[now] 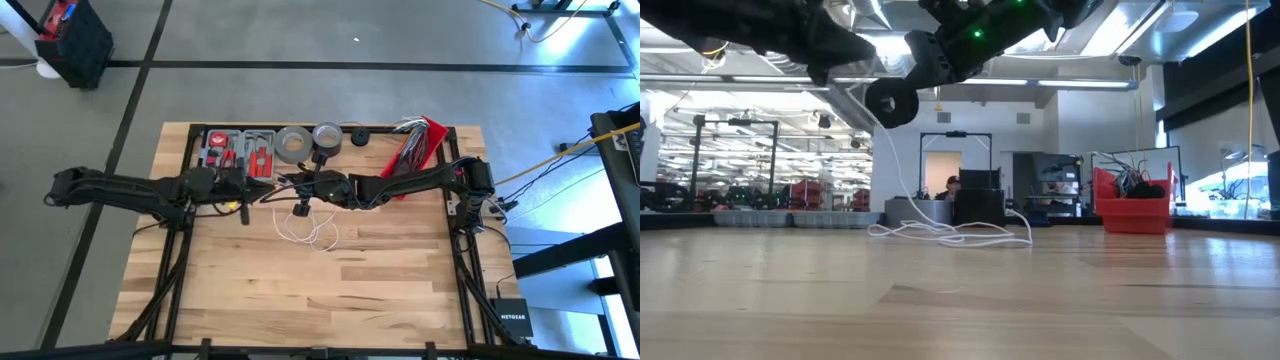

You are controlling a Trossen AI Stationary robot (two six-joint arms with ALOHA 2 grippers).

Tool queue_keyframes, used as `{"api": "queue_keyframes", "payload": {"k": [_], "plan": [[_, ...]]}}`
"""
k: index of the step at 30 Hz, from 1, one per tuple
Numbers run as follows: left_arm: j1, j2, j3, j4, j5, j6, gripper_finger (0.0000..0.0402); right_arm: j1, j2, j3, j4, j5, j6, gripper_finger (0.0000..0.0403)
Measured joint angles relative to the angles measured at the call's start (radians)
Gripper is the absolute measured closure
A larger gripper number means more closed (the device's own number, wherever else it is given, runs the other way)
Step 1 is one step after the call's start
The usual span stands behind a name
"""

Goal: Coil cords
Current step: Coil the white wire on the black spool

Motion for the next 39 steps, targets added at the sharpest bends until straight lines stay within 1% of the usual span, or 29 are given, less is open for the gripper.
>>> {"api": "queue_keyframes", "payload": {"k": [6, 13, 16, 23, 30, 35, 39], "plan": [[-0.001, 0.123, 0.0, 0.077, -0.005, 0.001, 0.0396, 0.0, 0.0, 0.0, 0.002, 0.0, 0.007, 0.0398], [-0.011, 0.246, 0.0, 0.161, -0.005, 0.001, 0.0396, 0.001, 0.0, 0.0, 0.063, -0.001, 0.035, 0.0398], [-0.012, 0.281, 0.0, 0.174, -0.005, 0.005, 0.0396, 0.002, 0.0, 0.0, 0.1, -0.001, 0.052, 0.0398], [-0.009, 0.33, 0.0, 0.171, -0.009, 0.056, 0.0396, 0.023, -0.008, 0.0, 0.193, -0.001, 0.055, 0.0398], [-0.011, 0.335, 0.002, 0.17, -0.006, 0.103, 0.0396, 0.067, -0.069, 0.0, 0.196, 0.024, 0.044, 0.0398], [-0.011, 0.341, -0.002, 0.108, -0.001, 0.113, 0.0396, 0.105, -0.108, 0.002, 0.253, 0.073, -0.009, 0.0398], [-0.008, 0.363, 0.0, 0.106, -0.002, 0.154, 0.0396, 0.122, -0.122, 0.002, 0.312, 0.079, -0.052, 0.0398]]}}
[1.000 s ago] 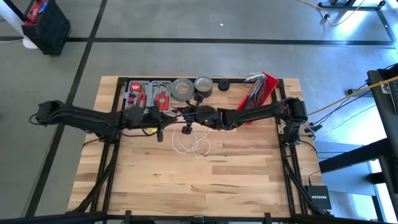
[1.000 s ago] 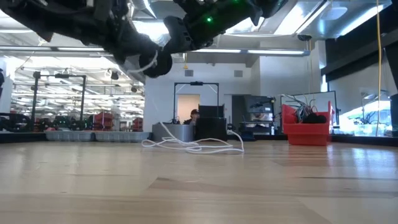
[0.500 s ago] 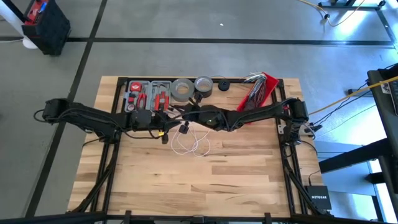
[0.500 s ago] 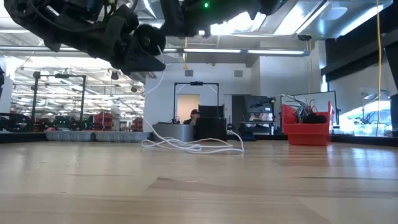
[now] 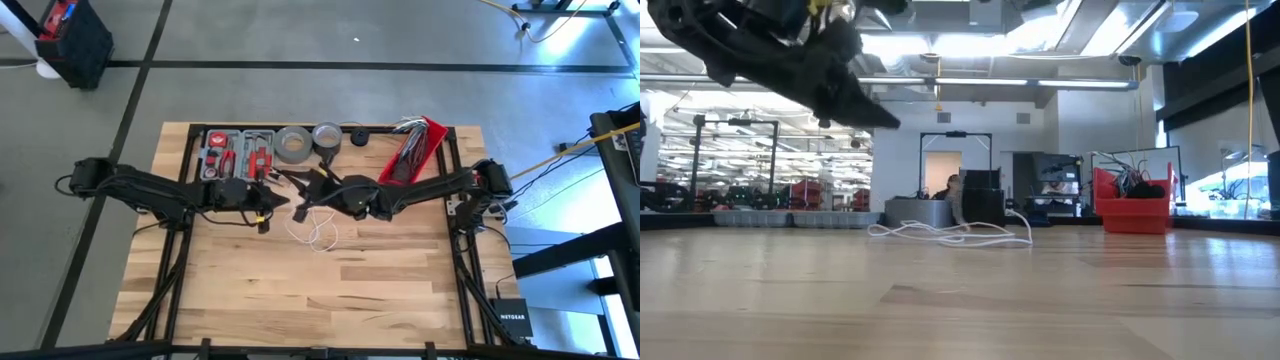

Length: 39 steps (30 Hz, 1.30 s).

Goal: Coil cords
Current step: Coil the white wire on the black spool

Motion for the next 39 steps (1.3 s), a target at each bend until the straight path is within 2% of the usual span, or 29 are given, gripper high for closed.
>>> {"api": "queue_keyframes", "payload": {"k": [9, 15, 21, 26, 32, 39], "plan": [[0.0, 0.006, -0.001, 0.004, -0.002, -0.034, 0.0385, 0.003, -0.009, 0.0, -0.012, 0.006, -0.016, 0.0398], [-0.016, -0.017, -0.001, 0.023, 0.006, -0.056, 0.0324, -0.004, -0.009, 0.0, -0.051, 0.025, -0.032, 0.0398], [-0.049, -0.028, 0.0, 0.228, 0.09, -0.084, 0.0268, -0.003, -0.008, 0.0, -0.085, 0.016, -0.032, 0.0398], [-0.076, 0.039, 0.0, 0.407, 0.121, -0.109, 0.025, -0.003, -0.008, 0.0, -0.085, 0.0, -0.027, 0.0398], [-0.091, 0.185, 0.0, 0.653, 0.142, -0.109, 0.0253, -0.003, -0.008, 0.0, -0.085, 0.0, -0.025, 0.0398], [-0.074, 0.319, 0.052, 0.72, 0.138, -0.107, 0.0254, -0.003, -0.008, 0.0, -0.085, 0.0, -0.024, 0.0398]]}}
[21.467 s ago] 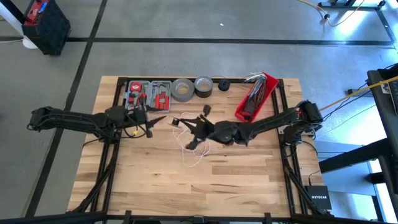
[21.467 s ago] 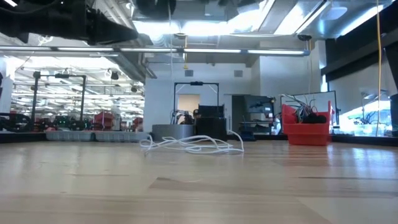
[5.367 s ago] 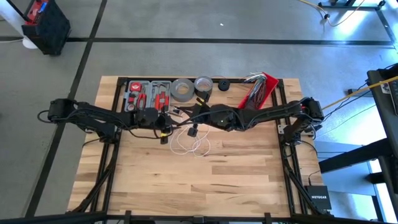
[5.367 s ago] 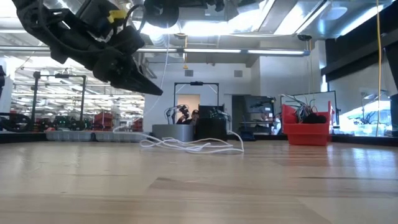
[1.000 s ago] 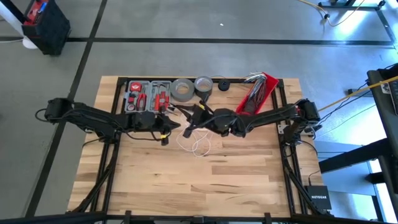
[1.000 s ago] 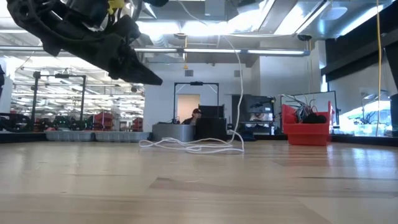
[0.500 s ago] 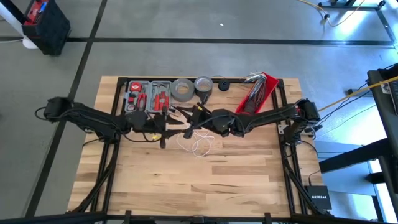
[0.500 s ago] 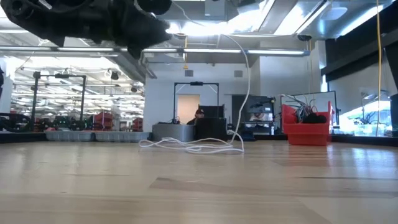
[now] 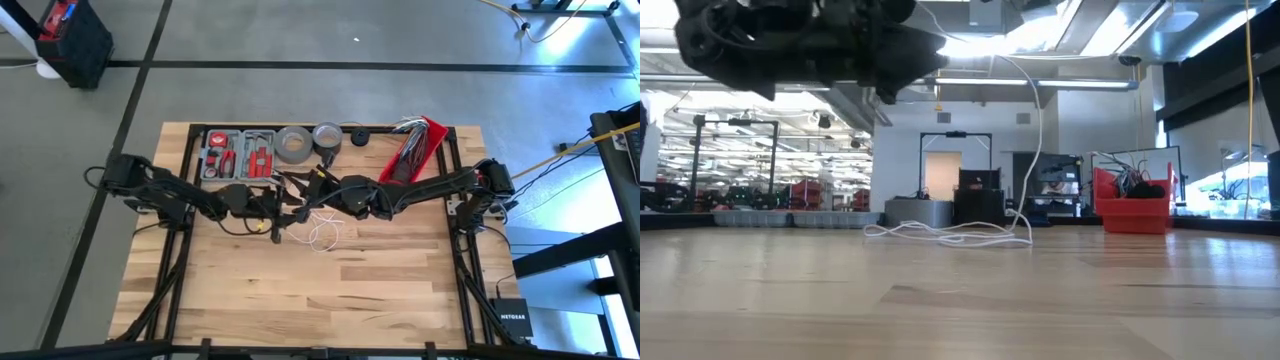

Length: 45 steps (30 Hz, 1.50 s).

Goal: Coil cords
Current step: Coil the white wire on the black spool

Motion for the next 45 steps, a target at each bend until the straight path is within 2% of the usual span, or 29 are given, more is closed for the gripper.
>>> {"api": "queue_keyframes", "payload": {"k": [4, 13, 18, 24, 33, 38, 45], "plan": [[-0.001, 0.055, 0.065, -0.001, 0.082, 0.029, 0.0254, 0.0, 0.0, 0.0, 0.0, 0.0, 0.0, 0.0398], [0.0, 0.072, 0.093, -0.004, 0.091, 0.027, 0.0262, 0.0, 0.0, -0.001, -0.009, 0.0, 0.0, 0.0398], [0.0, 0.072, 0.093, -0.016, 0.091, 0.036, 0.0306, 0.0, 0.0, -0.001, -0.008, 0.0, 0.0, 0.0398], [0.0, 0.072, 0.093, -0.06, 0.079, 0.09, 0.0391, 0.0, 0.0, -0.001, -0.003, 0.0, 0.0, 0.0398], [0.001, 0.067, 0.093, -0.133, 0.026, 0.111, 0.04, 0.0, 0.0, -0.001, -0.008, 0.0, -0.001, 0.0398], [-0.002, -0.017, 0.093, -0.342, -0.038, 0.162, 0.0401, 0.013, 0.002, -0.002, -0.014, 0.001, -0.01, 0.0398], [-0.021, -0.298, 0.093, -0.868, -0.148, 0.182, 0.0401, 0.02, 0.002, -0.001, -0.021, 0.008, -0.01, 0.0398]]}}
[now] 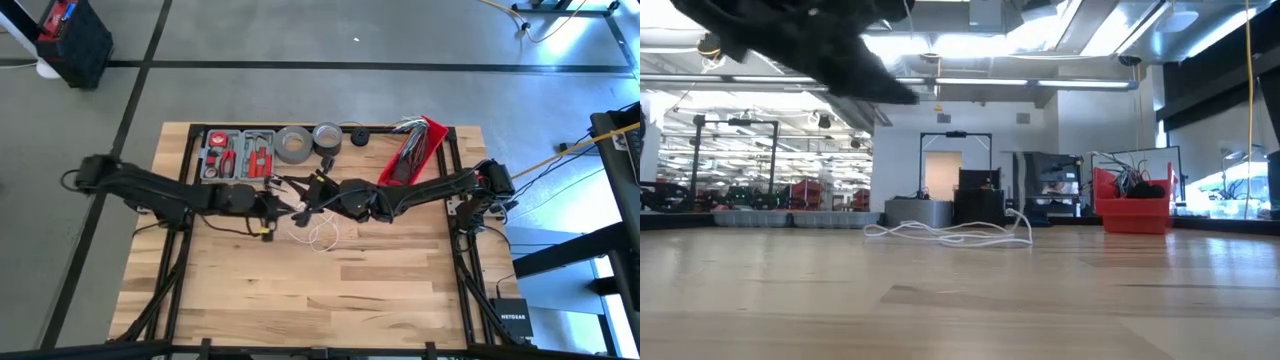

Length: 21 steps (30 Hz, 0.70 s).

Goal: Coil cords
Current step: Coil the white wire on the black spool

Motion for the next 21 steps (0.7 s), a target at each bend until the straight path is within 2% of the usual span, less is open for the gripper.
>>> {"api": "queue_keyframes", "payload": {"k": [4, 8, 13, 16, 21], "plan": [[0.005, -0.14, 0.0, -0.268, -0.075, -0.002, 0.0401, -0.01, 0.022, 0.0, -0.01, -0.011, 0.008, 0.0398], [0.016, -0.219, 0.0, -0.404, -0.192, -0.019, 0.0401, -0.04, 0.081, 0.0, 0.058, -0.084, 0.018, 0.0398], [0.044, -0.236, -0.001, -0.514, -0.304, -0.024, 0.0401, -0.094, 0.142, 0.0, 0.159, -0.205, 0.062, 0.0397], [0.061, -0.235, -0.001, -0.587, -0.346, -0.043, 0.0401, -0.106, 0.146, 0.0, 0.114, -0.212, 0.065, 0.0398], [0.076, -0.23, -0.001, -0.649, -0.356, -0.073, 0.0401, -0.098, 0.146, 0.0, 0.121, -0.225, 0.053, 0.0398]]}}
